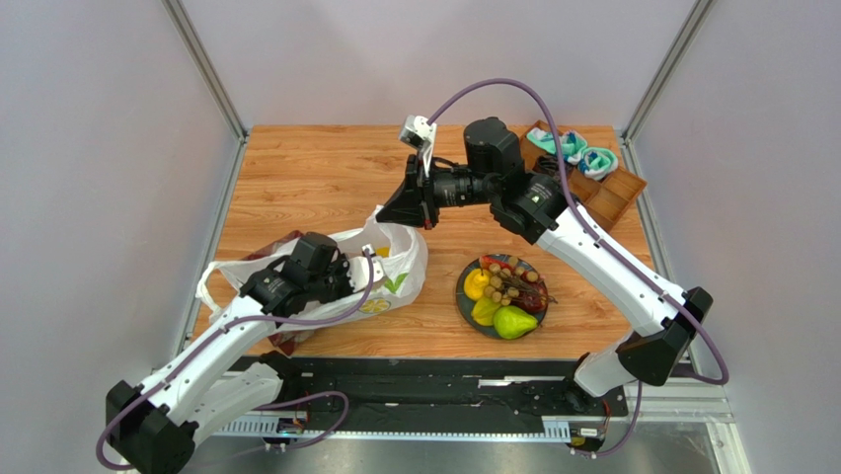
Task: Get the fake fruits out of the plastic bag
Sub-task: Adjust the plastic bag at the center of the board.
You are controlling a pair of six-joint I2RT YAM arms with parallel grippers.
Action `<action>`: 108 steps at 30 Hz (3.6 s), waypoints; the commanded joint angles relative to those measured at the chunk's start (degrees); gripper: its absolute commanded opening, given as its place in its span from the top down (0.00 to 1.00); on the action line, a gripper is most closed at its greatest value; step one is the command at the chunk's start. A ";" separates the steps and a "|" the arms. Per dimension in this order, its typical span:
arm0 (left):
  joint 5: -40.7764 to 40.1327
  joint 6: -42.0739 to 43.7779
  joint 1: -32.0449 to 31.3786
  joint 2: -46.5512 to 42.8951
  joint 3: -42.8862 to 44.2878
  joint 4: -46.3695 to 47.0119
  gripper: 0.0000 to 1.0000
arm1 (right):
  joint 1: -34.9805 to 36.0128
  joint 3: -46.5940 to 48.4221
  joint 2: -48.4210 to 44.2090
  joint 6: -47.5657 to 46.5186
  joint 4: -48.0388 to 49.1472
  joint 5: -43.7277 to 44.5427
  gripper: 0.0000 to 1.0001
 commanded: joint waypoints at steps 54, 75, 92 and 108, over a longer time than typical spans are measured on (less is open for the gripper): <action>15.04 36.40 -0.47 44.63 9.45 33.22 0.20 | 5.40 -7.61 -7.36 -33.82 -13.90 -1.45 1.00; 12.94 31.40 -0.73 46.06 16.75 25.66 1.00 | 5.66 -10.07 -8.58 -35.67 -13.55 2.76 1.00; 5.37 4.00 3.14 -1.29 14.18 -2.78 0.31 | -2.67 -21.22 -16.66 -37.69 -16.79 15.07 1.00; -0.68 -11.84 8.75 1.21 24.23 -17.68 0.01 | -5.41 -24.22 -19.83 -36.46 -13.46 14.72 1.00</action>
